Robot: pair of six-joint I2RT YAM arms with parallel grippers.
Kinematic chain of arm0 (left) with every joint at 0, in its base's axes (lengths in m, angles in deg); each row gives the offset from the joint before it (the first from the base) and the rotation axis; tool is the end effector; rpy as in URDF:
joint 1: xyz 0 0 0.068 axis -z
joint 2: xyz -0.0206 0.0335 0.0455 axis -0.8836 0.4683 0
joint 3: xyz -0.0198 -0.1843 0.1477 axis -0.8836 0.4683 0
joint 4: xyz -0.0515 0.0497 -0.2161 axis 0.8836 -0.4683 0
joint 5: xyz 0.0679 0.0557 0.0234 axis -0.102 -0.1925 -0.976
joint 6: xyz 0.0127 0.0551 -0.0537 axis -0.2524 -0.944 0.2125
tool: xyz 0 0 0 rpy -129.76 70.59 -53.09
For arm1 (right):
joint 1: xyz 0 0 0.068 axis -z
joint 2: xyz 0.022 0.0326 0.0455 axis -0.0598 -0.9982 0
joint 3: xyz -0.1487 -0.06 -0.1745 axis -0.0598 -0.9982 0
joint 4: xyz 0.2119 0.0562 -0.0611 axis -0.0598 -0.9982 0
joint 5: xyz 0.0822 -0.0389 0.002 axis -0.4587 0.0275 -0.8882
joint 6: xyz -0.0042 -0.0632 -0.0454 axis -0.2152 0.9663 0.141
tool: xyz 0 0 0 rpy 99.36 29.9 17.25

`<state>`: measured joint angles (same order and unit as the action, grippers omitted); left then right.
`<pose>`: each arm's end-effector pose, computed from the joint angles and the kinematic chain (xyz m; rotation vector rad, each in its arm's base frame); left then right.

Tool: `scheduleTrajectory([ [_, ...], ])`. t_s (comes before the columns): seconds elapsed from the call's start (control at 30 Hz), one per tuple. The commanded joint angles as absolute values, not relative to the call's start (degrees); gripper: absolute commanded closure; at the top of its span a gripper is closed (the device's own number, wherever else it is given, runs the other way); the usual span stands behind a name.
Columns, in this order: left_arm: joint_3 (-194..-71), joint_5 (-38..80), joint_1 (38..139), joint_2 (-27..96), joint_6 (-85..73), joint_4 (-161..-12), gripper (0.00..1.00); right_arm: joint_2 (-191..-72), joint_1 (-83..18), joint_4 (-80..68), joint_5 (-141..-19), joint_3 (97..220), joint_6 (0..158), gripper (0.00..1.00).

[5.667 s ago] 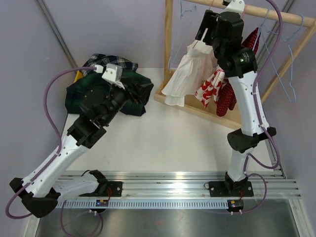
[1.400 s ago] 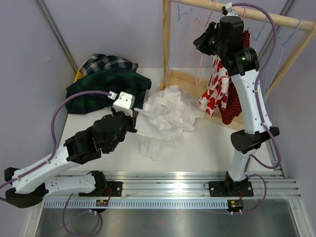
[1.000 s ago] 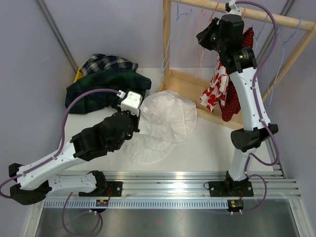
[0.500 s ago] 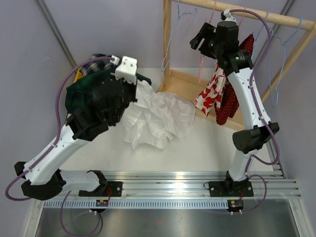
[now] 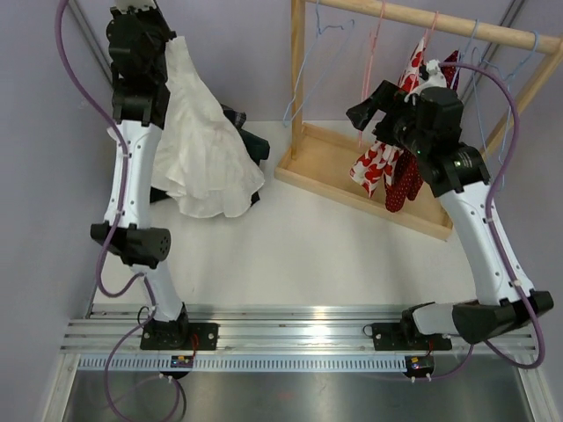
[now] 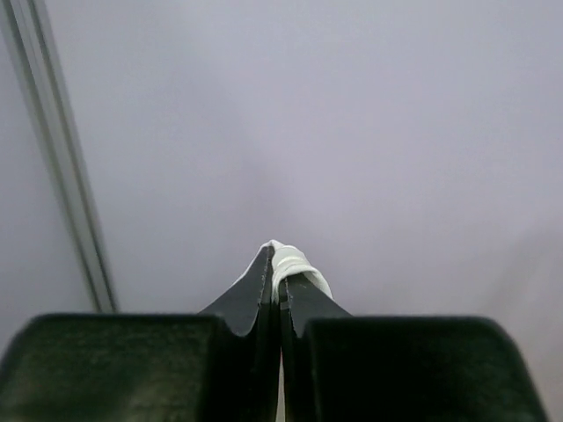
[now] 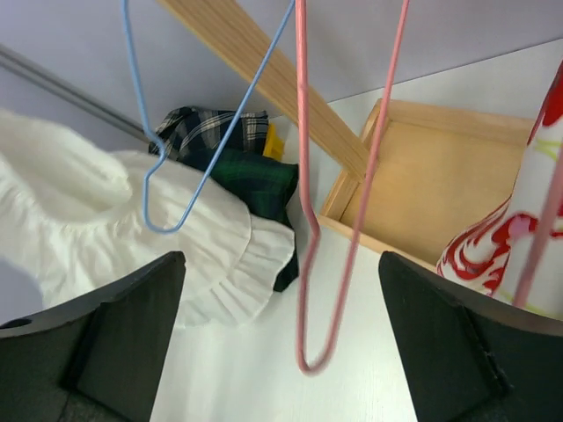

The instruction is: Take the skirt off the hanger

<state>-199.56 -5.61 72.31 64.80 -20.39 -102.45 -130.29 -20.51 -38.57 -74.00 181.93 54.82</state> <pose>0.3472 -0.0415 0.5447 -0.1416 1.2368 0.0774 0.2803 0.0884 0.4275 0.2051 1.8536 0.6202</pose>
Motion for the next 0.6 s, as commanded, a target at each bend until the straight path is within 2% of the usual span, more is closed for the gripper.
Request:
scheduleTrajectory([
  [0.0, -198.2, 2.9, 68.0, 71.6, -8.5, -85.1, 0.95, -122.4, -20.2, -32.3, -78.0, 175.5, 53.6, 0.01],
  [0.07, -197.4, 3.9, 68.0, 77.6, -6.5, -83.8, 0.92, -119.6, -20.2, -31.7, -79.0, 173.2, 54.5, 0.01],
  [0.1, -195.9, 5.0, 68.0, 79.1, -4.4, -82.9, 0.78, -116.7, -20.2, -30.0, -80.4, 170.8, 55.0, 0.01],
  [0.17, -188.3, 4.4, 68.0, 81.1, -0.8, -79.9, 0.42, -113.7, -20.2, -27.5, -81.8, 168.6, 56.4, 0.0],
  [0.2, -187.1, 3.3, 68.0, 83.4, 3.0, -80.5, 0.02, -111.4, -20.2, -25.3, -82.5, 167.5, 56.9, 0.01],
  [0.37, -192.1, 3.9, 68.3, 87.7, 9.1, -101.2, 0.01, -110.7, -20.2, -26.7, -81.0, 174.1, 61.6, 0.0],
  [0.47, -181.7, 2.8, 69.3, 77.0, 9.0, -101.4, 0.01, -114.5, -20.2, -31.4, -74.4, 179.7, 63.4, 0.01],
  [0.5, -178.1, 1.2, 70.2, 73.5, 8.2, -100.7, 0.01, -117.9, -20.2, -37.3, -67.4, 185.5, 63.0, 0.01],
  [0.57, -167.6, -0.4, 71.8, 62.7, 6.4, -99.1, 0.01, -121.5, -20.2, -42.7, -62.2, 193.7, 62.9, 0.01],
])
